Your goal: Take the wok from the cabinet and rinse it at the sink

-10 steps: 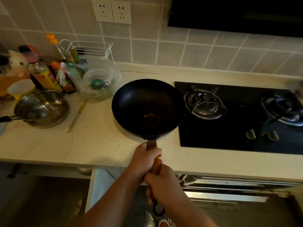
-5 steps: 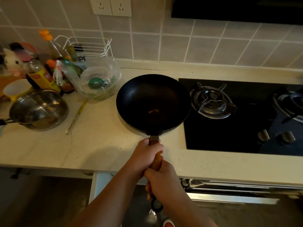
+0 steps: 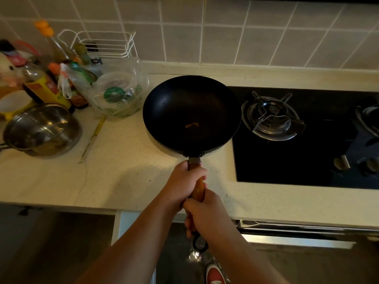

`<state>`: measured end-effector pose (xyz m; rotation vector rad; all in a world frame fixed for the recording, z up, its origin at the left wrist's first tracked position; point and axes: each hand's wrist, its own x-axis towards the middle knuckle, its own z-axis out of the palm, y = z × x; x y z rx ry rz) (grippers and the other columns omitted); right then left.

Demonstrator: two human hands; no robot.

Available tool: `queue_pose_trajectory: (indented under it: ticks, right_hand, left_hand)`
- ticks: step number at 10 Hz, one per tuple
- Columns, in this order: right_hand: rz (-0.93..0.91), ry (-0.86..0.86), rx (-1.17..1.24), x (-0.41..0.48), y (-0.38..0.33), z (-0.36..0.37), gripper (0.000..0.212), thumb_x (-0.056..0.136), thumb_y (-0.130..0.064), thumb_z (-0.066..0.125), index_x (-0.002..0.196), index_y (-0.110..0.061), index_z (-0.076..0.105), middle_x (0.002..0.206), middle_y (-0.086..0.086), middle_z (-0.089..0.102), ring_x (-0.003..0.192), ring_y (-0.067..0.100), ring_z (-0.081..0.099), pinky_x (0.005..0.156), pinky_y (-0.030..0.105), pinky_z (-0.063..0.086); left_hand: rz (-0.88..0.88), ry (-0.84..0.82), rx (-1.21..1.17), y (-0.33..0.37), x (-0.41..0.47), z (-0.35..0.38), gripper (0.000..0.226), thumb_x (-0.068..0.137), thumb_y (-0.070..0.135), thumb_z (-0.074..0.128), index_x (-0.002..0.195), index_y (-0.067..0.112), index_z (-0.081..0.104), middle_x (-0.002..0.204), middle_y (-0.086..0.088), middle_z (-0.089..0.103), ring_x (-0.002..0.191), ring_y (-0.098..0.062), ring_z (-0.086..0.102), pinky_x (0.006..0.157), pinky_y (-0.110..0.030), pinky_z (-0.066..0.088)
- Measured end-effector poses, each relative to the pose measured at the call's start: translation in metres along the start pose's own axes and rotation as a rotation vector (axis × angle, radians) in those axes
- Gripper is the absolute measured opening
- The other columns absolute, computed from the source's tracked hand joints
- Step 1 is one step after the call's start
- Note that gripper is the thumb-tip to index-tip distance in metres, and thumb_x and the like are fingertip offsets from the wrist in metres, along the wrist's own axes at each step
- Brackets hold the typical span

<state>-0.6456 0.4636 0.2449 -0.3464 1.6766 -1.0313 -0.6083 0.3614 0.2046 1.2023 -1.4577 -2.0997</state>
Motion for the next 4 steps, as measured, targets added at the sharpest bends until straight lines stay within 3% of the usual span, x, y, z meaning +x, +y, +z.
queue_pose_trajectory:
  ticks: [2,3,4]
  right_hand:
    - [0.014,-0.004,0.028,-0.005,0.004,-0.008,0.025,0.095,-0.018,0.061,0.118,-0.011,0.055,0.078,0.007,0.067,0.047,0.008,0.063,0.049,0.02,0.053]
    - [-0.009,0.0,-0.005,-0.018,0.007,-0.02,0.026,0.092,-0.034,0.064,0.109,-0.016,0.06,0.081,0.006,0.073,0.052,0.011,0.068,0.053,0.022,0.056]
    - [-0.015,-0.016,-0.074,-0.039,0.014,-0.036,0.03,0.089,-0.046,0.064,0.103,-0.02,0.062,0.072,0.003,0.075,0.056,0.014,0.071,0.053,0.023,0.057]
  left_hand:
    - [-0.056,0.061,0.003,-0.002,-0.019,0.004,0.036,0.095,0.051,0.052,0.11,0.02,0.061,0.093,-0.004,0.074,0.077,-0.013,0.073,0.065,-0.026,0.054]
    - [-0.086,0.081,0.077,-0.018,-0.044,0.001,0.041,0.096,0.062,0.036,0.111,0.031,0.059,0.101,-0.003,0.074,0.093,-0.016,0.07,0.074,-0.03,0.05]
    - [-0.166,0.125,0.058,-0.044,-0.072,-0.002,0.045,0.098,0.055,0.041,0.113,0.019,0.063,0.097,-0.009,0.075,0.09,-0.023,0.072,0.079,-0.038,0.057]
